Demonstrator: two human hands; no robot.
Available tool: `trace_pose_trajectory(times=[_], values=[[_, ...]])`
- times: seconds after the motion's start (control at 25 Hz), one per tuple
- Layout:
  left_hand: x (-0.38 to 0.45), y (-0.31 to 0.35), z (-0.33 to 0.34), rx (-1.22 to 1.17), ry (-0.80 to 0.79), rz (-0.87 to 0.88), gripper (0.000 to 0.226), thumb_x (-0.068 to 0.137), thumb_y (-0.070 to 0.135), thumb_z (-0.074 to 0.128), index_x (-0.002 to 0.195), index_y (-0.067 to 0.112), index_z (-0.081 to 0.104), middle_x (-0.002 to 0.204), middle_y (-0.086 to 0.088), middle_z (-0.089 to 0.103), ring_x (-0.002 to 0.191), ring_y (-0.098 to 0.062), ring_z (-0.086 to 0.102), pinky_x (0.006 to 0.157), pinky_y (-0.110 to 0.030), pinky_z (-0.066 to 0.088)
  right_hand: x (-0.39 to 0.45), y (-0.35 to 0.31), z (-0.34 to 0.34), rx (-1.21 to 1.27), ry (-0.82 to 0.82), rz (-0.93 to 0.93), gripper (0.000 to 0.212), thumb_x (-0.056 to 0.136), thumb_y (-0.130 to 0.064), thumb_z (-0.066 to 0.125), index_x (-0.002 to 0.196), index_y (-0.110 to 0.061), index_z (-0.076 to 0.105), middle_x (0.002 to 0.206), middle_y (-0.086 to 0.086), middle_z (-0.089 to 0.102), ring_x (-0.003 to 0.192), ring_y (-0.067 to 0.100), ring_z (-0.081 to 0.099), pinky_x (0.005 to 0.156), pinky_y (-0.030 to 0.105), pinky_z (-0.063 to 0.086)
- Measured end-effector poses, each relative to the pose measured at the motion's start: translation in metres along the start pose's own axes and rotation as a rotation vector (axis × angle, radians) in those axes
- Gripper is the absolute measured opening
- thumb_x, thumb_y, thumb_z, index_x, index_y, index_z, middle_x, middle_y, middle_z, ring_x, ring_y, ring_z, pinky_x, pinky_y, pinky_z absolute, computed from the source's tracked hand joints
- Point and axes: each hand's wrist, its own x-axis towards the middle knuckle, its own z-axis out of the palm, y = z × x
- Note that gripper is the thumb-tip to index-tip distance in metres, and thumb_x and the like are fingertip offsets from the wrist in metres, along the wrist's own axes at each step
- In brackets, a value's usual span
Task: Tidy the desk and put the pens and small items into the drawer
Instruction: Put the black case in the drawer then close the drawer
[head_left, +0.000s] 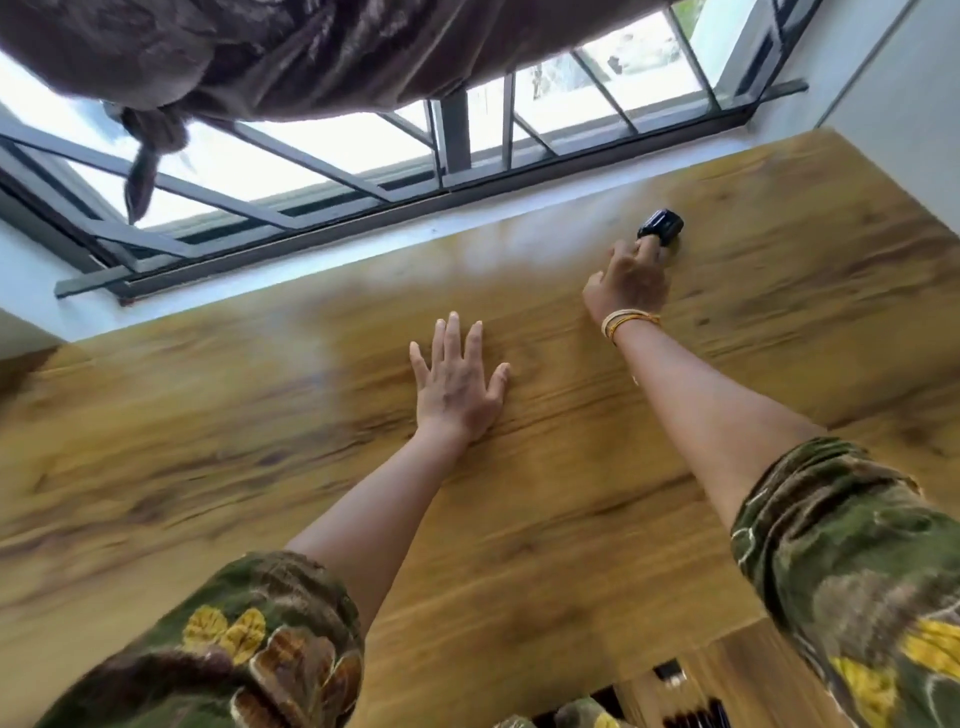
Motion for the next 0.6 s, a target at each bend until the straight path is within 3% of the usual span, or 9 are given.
trace_pose_trajectory(times=[0.12, 0.24, 0.44, 0.6], values=[[0.005, -0.005, 0.006, 0.011, 0.043, -0.001, 0.066, 0.092, 0.056, 0.033, 0.151, 0.026, 0.023, 0.162, -0.005, 0.009, 0.150, -0.023, 0.004, 0.118, -0.055, 0.000, 0.036, 0.009, 0.006, -0.133, 0.018, 0.086, 0.054, 0.072, -0.025, 0.055, 0.123, -0.011, 0.049, 0.144, 0.021, 0.035, 0.128, 0.041, 0.037, 0.097, 0.051, 0.038], [0.006, -0.006, 0.007, 0.005, 0.067, 0.000, 0.066, 0.091, 0.057, 0.035, 0.150, 0.027, 0.026, 0.162, -0.004, 0.013, 0.150, -0.022, 0.007, 0.118, -0.055, 0.002, 0.059, 0.018, 0.013, -0.093, -0.063, 0.179, 0.058, 0.077, -0.037, 0.051, 0.132, -0.021, 0.044, 0.154, 0.021, 0.021, 0.132, 0.048, 0.028, 0.105, 0.055, 0.028], [0.005, -0.006, 0.006, -0.008, 0.081, -0.006, 0.066, 0.090, 0.056, 0.037, 0.149, 0.027, 0.028, 0.161, -0.004, 0.016, 0.149, -0.022, 0.009, 0.118, -0.054, 0.003, 0.071, 0.019, 0.006, -0.145, -0.072, 0.093, 0.045, 0.083, -0.036, 0.046, 0.119, -0.009, 0.051, 0.129, 0.023, 0.042, 0.113, 0.042, 0.046, 0.089, 0.045, 0.043], [0.004, -0.005, 0.004, -0.016, 0.085, -0.002, 0.066, 0.090, 0.057, 0.037, 0.149, 0.028, 0.027, 0.161, -0.005, 0.016, 0.149, -0.023, 0.009, 0.118, -0.054, 0.003, 0.042, 0.014, -0.007, -0.032, -0.102, 0.095, 0.057, 0.081, -0.047, 0.055, 0.122, -0.008, 0.049, 0.119, 0.020, 0.053, 0.100, 0.040, 0.061, 0.082, 0.041, 0.051]])
